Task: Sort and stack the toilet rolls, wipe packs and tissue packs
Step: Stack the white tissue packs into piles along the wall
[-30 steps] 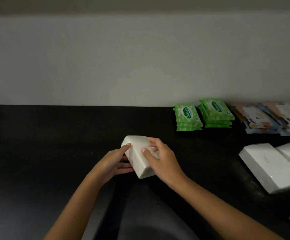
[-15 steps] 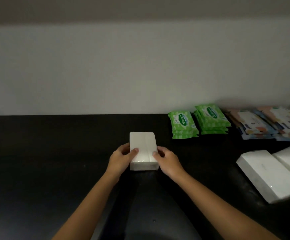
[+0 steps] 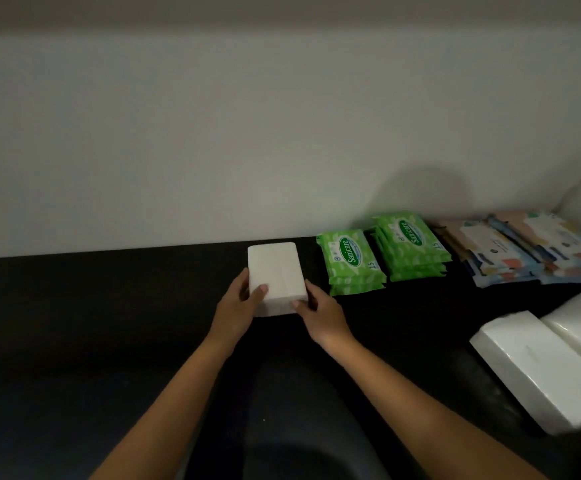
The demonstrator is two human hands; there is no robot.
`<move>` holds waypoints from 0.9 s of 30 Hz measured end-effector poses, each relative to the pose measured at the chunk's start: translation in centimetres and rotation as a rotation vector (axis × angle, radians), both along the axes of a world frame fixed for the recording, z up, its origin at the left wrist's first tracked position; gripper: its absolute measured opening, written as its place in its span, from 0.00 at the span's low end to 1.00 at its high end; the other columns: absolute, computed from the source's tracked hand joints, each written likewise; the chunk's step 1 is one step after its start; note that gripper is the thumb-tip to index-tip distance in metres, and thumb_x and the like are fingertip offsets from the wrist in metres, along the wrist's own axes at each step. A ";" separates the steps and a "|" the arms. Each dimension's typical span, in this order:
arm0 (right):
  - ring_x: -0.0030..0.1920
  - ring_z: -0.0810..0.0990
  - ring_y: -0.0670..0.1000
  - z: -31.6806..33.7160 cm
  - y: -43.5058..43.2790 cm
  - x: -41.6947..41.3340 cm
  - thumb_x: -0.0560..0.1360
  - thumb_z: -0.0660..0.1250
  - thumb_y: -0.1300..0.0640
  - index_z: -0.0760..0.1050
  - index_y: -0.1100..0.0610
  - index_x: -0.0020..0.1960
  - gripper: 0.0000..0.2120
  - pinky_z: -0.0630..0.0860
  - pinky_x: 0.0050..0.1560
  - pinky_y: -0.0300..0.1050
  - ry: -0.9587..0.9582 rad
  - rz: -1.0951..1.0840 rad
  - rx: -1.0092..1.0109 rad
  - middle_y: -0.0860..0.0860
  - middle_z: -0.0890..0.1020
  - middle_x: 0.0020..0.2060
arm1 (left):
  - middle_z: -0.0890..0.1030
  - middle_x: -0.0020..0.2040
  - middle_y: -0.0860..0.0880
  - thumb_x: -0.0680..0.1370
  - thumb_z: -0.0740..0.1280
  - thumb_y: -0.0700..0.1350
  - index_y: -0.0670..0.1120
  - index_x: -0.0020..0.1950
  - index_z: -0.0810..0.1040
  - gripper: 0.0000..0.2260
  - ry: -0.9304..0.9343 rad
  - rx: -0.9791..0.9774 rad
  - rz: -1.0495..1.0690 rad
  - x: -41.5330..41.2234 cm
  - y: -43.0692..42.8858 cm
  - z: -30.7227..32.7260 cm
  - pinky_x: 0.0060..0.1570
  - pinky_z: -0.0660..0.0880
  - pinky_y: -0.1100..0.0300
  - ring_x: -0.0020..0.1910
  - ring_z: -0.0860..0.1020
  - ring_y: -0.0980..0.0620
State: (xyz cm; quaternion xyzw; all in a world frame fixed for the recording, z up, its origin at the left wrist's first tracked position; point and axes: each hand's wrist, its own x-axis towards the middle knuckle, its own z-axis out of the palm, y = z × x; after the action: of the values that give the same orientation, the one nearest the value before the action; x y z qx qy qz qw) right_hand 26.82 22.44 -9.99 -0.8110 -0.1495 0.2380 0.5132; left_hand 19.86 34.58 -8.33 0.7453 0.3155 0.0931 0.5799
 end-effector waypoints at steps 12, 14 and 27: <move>0.69 0.69 0.54 -1.0 2.5 1.4 0.79 0.59 0.60 0.61 0.60 0.73 0.23 0.66 0.70 0.46 -0.076 -0.103 0.072 0.57 0.70 0.69 | 0.61 0.75 0.45 0.80 0.59 0.48 0.49 0.76 0.53 0.26 -0.008 -0.011 0.017 2.9 1.5 -0.2 0.67 0.64 0.55 0.72 0.64 0.46; 0.69 0.69 0.54 -0.6 2.2 1.1 0.79 0.59 0.59 0.61 0.60 0.73 0.23 0.66 0.70 0.47 -0.082 -0.086 0.052 0.57 0.70 0.69 | 0.61 0.75 0.44 0.81 0.56 0.49 0.47 0.76 0.53 0.25 0.006 0.064 0.013 2.8 1.1 -0.1 0.67 0.63 0.55 0.72 0.64 0.46; 0.52 0.75 0.47 5.2 -11.7 0.8 0.77 0.63 0.59 0.75 0.61 0.60 0.13 0.68 0.52 0.31 -0.224 -0.178 0.037 0.56 0.80 0.53 | 0.70 0.67 0.49 0.77 0.64 0.41 0.47 0.68 0.68 0.20 -0.251 0.243 0.004 1.7 -10.6 2.4 0.60 0.64 0.66 0.66 0.68 0.54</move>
State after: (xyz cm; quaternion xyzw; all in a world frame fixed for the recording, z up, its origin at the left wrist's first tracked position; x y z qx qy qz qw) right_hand 27.59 10.79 -4.76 -0.8331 -0.1375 0.0966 0.5270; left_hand 21.51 24.03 -5.94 0.7918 0.2288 0.2241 0.5201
